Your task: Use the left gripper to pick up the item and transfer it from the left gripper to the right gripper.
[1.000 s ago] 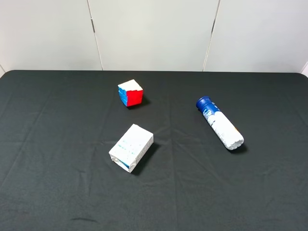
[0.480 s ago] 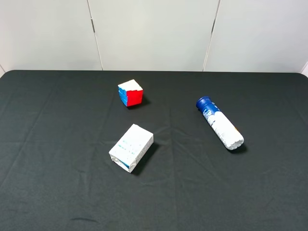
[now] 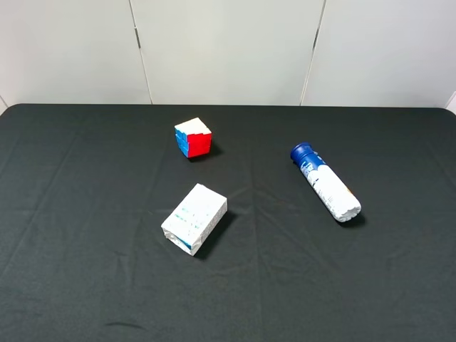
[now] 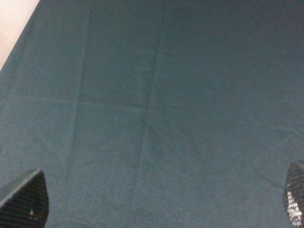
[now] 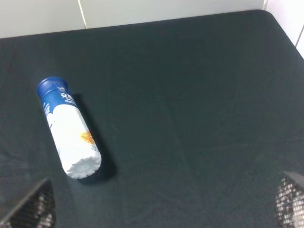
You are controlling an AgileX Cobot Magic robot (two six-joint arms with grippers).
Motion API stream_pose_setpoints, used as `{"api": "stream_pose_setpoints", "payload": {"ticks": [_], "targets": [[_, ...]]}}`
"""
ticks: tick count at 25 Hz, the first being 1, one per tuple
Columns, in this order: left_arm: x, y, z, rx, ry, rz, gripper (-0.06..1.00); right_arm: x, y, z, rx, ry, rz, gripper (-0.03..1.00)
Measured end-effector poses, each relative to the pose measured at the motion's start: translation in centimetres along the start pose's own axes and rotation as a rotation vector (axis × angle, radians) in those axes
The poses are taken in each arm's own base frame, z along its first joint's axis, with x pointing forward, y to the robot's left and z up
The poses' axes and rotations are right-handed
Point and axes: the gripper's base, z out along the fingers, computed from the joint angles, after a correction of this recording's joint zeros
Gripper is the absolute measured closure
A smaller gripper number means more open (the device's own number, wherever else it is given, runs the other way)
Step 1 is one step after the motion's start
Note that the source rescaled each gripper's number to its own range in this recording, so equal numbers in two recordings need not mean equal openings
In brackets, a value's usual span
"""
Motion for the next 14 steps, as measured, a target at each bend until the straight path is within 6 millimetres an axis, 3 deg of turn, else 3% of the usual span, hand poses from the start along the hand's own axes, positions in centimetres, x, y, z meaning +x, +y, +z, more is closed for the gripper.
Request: {"api": "stream_pose_setpoints", "payload": {"ticks": [14], "targets": [[0.0,0.0,0.0,0.0,0.0,0.0,-0.05,-0.01,0.0,0.0,0.0,-0.001,0.0,-0.03]]}}
